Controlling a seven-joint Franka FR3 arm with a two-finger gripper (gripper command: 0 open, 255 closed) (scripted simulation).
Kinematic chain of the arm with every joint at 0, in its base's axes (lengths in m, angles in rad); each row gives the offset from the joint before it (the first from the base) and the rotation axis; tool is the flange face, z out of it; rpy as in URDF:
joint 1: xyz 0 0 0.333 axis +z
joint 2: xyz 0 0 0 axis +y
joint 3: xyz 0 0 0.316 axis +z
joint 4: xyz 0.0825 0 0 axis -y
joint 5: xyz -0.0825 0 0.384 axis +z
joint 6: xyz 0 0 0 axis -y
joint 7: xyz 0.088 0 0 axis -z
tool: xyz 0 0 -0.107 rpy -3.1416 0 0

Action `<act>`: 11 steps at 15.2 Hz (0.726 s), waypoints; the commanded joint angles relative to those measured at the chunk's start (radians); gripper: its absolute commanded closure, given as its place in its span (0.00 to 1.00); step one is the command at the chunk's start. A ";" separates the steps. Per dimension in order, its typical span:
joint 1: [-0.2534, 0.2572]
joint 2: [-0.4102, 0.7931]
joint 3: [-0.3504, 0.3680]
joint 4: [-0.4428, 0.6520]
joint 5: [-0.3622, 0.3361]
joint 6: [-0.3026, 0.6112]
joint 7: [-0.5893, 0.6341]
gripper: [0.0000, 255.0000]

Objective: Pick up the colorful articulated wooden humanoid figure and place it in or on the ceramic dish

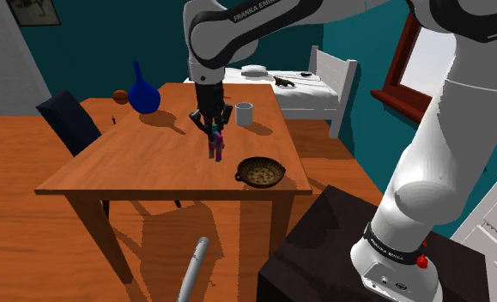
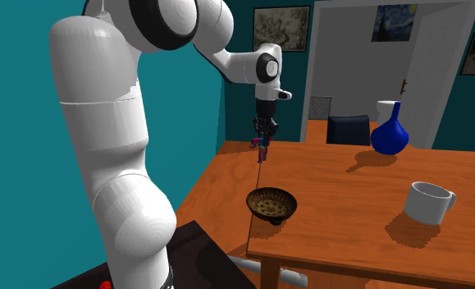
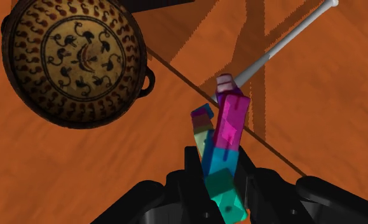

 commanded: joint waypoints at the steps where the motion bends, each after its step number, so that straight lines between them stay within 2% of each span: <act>1: -0.015 -0.046 -0.015 -0.047 0.008 0.003 -0.034 1.00; 11: -0.098 -0.310 -0.144 -0.296 0.012 -0.013 -0.251 1.00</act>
